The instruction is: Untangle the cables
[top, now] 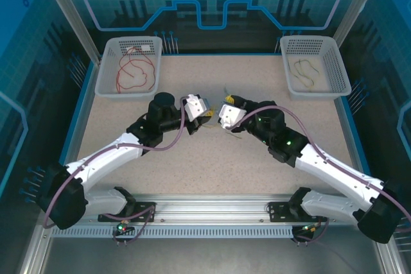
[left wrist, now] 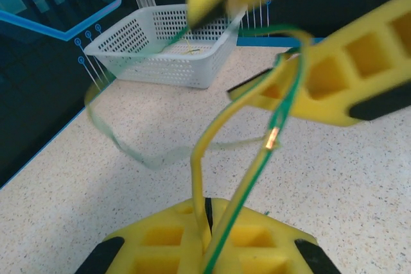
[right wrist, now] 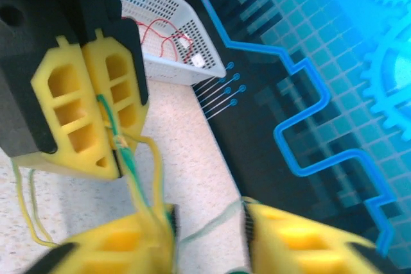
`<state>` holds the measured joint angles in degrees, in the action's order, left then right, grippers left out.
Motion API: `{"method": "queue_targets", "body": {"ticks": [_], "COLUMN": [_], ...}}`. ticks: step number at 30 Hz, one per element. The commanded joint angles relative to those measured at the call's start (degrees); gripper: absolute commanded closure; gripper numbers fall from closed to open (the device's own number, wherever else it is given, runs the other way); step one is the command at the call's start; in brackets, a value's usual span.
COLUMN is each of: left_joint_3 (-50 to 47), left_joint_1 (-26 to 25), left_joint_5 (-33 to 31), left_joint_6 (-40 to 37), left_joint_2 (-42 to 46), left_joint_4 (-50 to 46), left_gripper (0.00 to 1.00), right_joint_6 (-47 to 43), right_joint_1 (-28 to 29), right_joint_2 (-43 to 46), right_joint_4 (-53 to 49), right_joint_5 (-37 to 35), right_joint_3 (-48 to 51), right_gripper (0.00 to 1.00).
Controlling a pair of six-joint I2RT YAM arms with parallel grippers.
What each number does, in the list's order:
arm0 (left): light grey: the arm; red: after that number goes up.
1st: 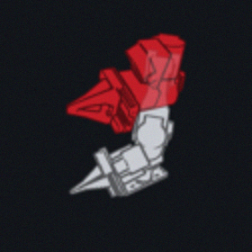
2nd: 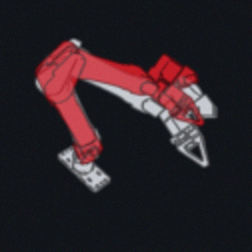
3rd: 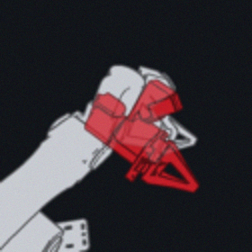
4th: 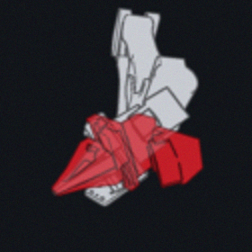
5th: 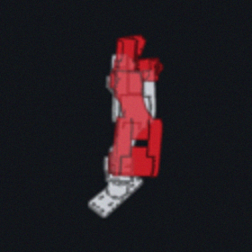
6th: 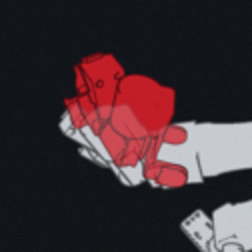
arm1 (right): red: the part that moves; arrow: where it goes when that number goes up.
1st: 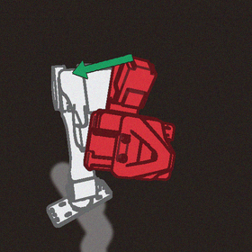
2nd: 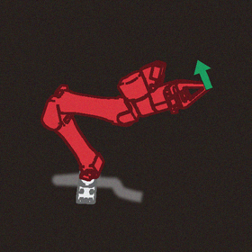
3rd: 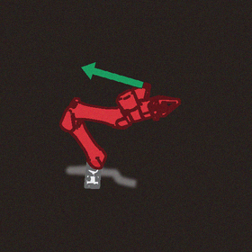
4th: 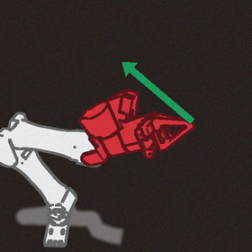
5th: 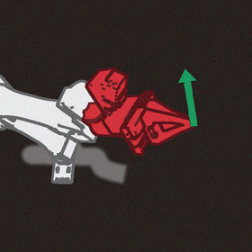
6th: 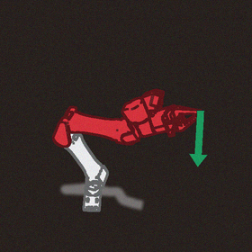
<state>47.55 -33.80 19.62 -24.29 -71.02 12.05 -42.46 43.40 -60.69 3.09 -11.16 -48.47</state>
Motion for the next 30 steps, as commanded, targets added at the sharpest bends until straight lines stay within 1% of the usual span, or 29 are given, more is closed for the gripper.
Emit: {"method": "queue_targets", "body": {"ticks": [1, 2, 5, 7, 9, 11, 13, 15, 17, 19, 21, 22, 24, 28, 30], "left_joint_3": [1.44, 0.96, -1.34, -3.45, -5.98, -7.22, -5.7, -4.76, -5.79, -6.8, -6.44, -6.43, -6.51, -5.99, -6.29], "left_joint_1": [0.15, 0.37, 2.06, 3.16, 4.47, 4.86, 4.49, 3.64, 2.98, 2.88, 2.63, 2.32, 1.7, 0.98, 0.65], "left_joint_5": [2.19, 2.03, 2.33, 1.73, 1.09, 0.92, 1.61, 0.82, -1.96, -4.27, -4.05, -4.17, -4.46, -5.71, -5.97], "left_joint_6": [0.98, 1.82, 8.69, 13.99, 21.49, 26.74, 28.62, 28.03, 27.55, 27.77, 26.39, 25.71, 24.38, 23.77, 23.87], "left_joint_2": [2.66, 2.81, 3.07, 2.78, 1.68, -0.57, -2.76, -4.2, -4.22, -4.12, -3.92, -3.63, -3.18, -3.44, -3.74], "left_joint_4": [2.08, 3.57, 12.51, 20.28, 31.57, 40.24, 41.12, 40.68, 42.59, 44.26, 42.62, 41.86, 40.88, 39.38, 40.42], "left_gripper": [1.0, 1.0, 1.0, 1.0, 1.0, 1.0, 1.0, 1.0, 1.0, 1.0, 1.0, 1.0, 1.0, 1.0, 1.0], "right_joint_6": [3.95, 6.46, 14.35, 19.21, 23.7, 29.14, 33.2, 36.81, 38.74, 40.88, 40.8, 40.64, 39.32, 36.51, 34.39], "right_joint_1": [-2.73, -4.34, -7.97, -8.24, -8.42, -8.42, -8.42, -8.42, -8.32, -8.33, -8.34, -8.29, -7.86, -6.0, -3.83], "right_joint_2": [0.11, 0.71, 1.62, 1.67, 0.96, -0.7, -2.53, -4.0, -4.59, -4.62, -4.44, -4.28, -3.72, -2.99, -3.31], "right_joint_4": [-2.53, -2.4, -0.27, 2.06, 4.73, 7.85, 8.45, 9.78, 10.7, 10.7, 10.19, 9.81, 9.3, 9.29, 9.98], "right_joint_5": [1.84, 4.75, 10.87, 11.62, 13.64, 13.38, 15.29, 18.03, 20.19, 20.52, 24.27, 25.56, 27.82, 26.4, 22.01], "right_joint_3": [-1.2, -0.68, 1.56, 3.02, 4.48, 5.65, 5.69, 5.83, 6.19, 6.15, 6.01, 5.85, 5.75, 5.85, 6.15], "right_gripper": [0.88, 0.91, 0.92, 0.93, 0.94, 0.94, 0.93, 0.88, 0.83, 0.7, 0.58, 0.53, 0.47, 0.37, 0.28]}}
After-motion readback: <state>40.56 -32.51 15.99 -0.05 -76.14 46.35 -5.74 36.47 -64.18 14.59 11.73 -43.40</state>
